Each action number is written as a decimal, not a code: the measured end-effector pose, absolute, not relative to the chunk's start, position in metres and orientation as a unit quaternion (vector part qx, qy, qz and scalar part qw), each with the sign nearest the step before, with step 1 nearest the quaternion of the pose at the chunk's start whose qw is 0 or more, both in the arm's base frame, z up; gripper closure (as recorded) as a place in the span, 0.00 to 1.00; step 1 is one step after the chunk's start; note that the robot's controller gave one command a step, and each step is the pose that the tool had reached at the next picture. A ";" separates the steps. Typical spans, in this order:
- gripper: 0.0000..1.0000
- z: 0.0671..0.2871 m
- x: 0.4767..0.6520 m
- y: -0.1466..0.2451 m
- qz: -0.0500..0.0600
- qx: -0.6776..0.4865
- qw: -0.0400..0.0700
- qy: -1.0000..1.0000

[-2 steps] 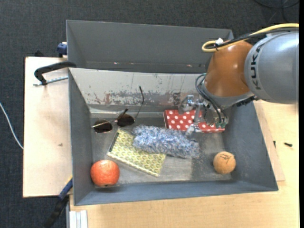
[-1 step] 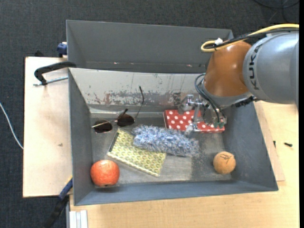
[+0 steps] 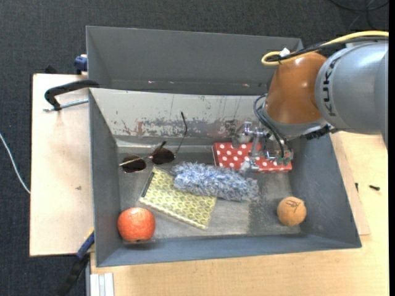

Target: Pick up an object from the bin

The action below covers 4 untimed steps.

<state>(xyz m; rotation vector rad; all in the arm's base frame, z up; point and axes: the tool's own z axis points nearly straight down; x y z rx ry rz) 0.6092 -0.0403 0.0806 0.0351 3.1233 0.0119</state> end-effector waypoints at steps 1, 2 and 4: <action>1.00 0.083 0.609 -0.037 0.000 0.058 0.006 0.998; 1.00 0.083 0.609 -0.037 0.000 0.058 0.006 0.998; 1.00 0.173 0.612 -0.036 0.001 0.058 0.006 0.998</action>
Offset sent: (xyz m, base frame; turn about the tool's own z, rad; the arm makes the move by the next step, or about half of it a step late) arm 0.0000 0.0000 0.0000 0.0000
